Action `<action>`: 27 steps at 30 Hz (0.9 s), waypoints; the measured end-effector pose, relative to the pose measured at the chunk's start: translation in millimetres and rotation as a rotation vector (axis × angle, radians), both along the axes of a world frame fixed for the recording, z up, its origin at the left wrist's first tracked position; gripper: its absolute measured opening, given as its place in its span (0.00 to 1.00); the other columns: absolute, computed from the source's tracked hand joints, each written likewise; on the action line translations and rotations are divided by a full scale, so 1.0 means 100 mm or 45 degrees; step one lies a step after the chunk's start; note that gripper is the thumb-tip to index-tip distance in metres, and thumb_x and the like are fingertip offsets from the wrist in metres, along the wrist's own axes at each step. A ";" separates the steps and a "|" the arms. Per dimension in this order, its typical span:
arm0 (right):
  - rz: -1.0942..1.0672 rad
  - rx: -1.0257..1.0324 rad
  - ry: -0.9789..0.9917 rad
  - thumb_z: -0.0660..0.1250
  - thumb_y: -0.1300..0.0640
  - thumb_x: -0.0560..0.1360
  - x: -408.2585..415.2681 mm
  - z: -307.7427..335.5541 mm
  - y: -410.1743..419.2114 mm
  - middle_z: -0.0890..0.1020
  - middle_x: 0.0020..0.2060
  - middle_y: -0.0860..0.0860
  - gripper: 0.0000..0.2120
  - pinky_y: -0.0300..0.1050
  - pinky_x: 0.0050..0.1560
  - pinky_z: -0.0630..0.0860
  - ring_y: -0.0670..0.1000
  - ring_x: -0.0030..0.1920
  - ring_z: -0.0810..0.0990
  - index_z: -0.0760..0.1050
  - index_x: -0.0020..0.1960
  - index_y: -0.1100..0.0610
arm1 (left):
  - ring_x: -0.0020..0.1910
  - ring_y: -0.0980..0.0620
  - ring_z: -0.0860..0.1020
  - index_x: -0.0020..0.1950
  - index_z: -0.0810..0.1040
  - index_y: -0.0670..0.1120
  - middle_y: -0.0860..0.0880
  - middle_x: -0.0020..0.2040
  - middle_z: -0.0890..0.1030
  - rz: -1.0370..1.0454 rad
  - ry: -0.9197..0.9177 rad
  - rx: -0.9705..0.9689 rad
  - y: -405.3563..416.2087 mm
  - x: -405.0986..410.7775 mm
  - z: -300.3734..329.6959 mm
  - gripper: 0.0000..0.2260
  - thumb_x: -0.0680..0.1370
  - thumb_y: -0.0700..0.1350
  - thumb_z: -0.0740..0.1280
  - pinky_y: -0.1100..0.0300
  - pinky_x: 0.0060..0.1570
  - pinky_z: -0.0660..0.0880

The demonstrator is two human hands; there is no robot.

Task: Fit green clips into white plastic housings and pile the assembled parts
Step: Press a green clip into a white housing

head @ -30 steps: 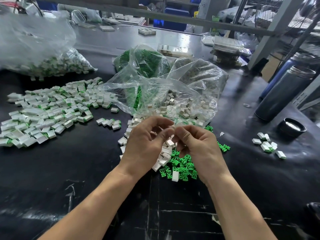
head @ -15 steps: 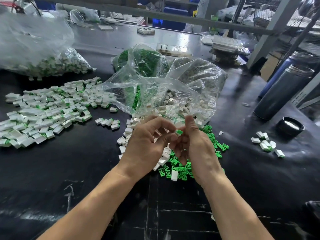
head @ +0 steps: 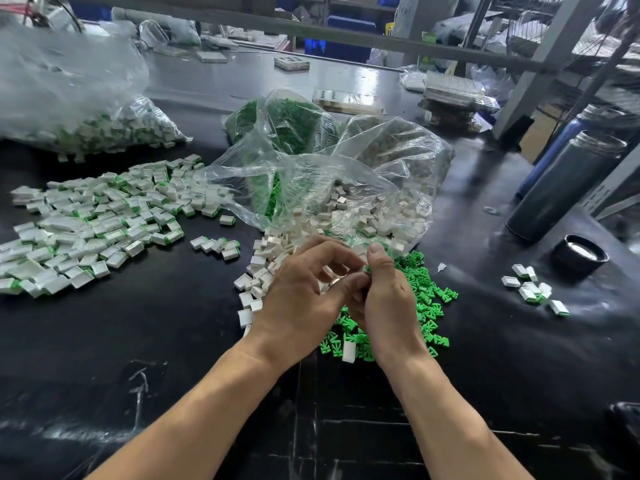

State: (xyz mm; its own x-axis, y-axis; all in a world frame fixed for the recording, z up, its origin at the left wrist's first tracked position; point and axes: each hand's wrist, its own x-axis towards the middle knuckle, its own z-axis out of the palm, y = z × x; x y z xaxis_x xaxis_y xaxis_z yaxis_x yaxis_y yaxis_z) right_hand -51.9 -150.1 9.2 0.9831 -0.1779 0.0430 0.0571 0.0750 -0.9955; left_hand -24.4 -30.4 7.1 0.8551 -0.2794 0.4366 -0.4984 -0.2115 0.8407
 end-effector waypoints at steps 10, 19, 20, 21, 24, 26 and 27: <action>-0.222 -0.282 0.025 0.50 0.41 0.78 0.10 -0.07 0.02 0.76 0.23 0.43 0.27 0.44 0.34 0.69 0.43 0.27 0.74 0.81 0.31 0.44 | 0.47 0.53 0.81 0.50 0.83 0.48 0.56 0.49 0.80 0.001 0.090 -0.002 -0.02 -0.01 0.00 0.05 0.77 0.41 0.75 0.70 0.45 0.74; -0.265 -0.356 0.005 0.48 0.43 0.78 0.11 -0.06 0.02 0.71 0.18 0.40 0.29 0.33 0.25 0.63 0.40 0.22 0.69 0.76 0.23 0.42 | 0.46 0.52 0.81 0.49 0.83 0.47 0.53 0.49 0.81 0.016 0.114 -0.003 -0.03 -0.04 0.03 0.04 0.77 0.39 0.75 0.63 0.46 0.78; -0.267 -0.363 0.011 0.48 0.43 0.77 0.12 -0.07 0.02 0.71 0.18 0.41 0.28 0.36 0.25 0.63 0.41 0.22 0.68 0.76 0.24 0.44 | 0.45 0.53 0.81 0.49 0.83 0.47 0.54 0.49 0.81 0.018 0.115 -0.001 -0.03 -0.04 0.03 0.04 0.77 0.39 0.75 0.63 0.45 0.78; -0.272 -0.366 0.018 0.49 0.42 0.77 0.12 -0.07 0.02 0.71 0.19 0.42 0.28 0.39 0.26 0.63 0.42 0.22 0.67 0.76 0.25 0.46 | 0.45 0.53 0.81 0.49 0.83 0.47 0.54 0.49 0.81 0.020 0.117 -0.001 -0.03 -0.04 0.03 0.04 0.77 0.39 0.75 0.64 0.45 0.78; -0.294 -0.366 0.036 0.49 0.42 0.76 0.14 -0.08 0.02 0.75 0.22 0.45 0.27 0.44 0.30 0.67 0.46 0.26 0.72 0.75 0.29 0.54 | 0.46 0.54 0.81 0.49 0.83 0.47 0.54 0.49 0.81 0.026 0.123 0.001 -0.02 -0.04 0.03 0.04 0.77 0.40 0.75 0.64 0.44 0.77; -0.290 -0.365 0.046 0.49 0.42 0.76 0.15 -0.09 0.02 0.79 0.25 0.47 0.28 0.47 0.33 0.72 0.50 0.30 0.77 0.78 0.32 0.57 | 0.46 0.53 0.81 0.49 0.83 0.48 0.54 0.49 0.81 0.033 0.119 0.005 -0.02 -0.04 0.02 0.04 0.77 0.40 0.75 0.63 0.45 0.78; -0.281 -0.358 0.054 0.49 0.42 0.76 0.15 -0.10 0.01 0.80 0.27 0.49 0.29 0.50 0.35 0.75 0.52 0.32 0.79 0.79 0.34 0.59 | 0.46 0.53 0.81 0.49 0.83 0.48 0.54 0.49 0.81 0.036 0.118 0.005 -0.02 -0.04 0.02 0.04 0.77 0.40 0.75 0.63 0.45 0.78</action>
State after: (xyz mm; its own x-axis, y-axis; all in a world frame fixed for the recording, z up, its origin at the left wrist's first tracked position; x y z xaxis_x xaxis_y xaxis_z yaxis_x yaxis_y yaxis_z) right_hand -37.1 -148.6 -0.7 0.9242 -0.3733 0.0808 -0.0002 -0.2119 -0.9773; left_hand -28.2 -32.3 9.3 0.8993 -0.2561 0.3545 -0.4125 -0.2276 0.8821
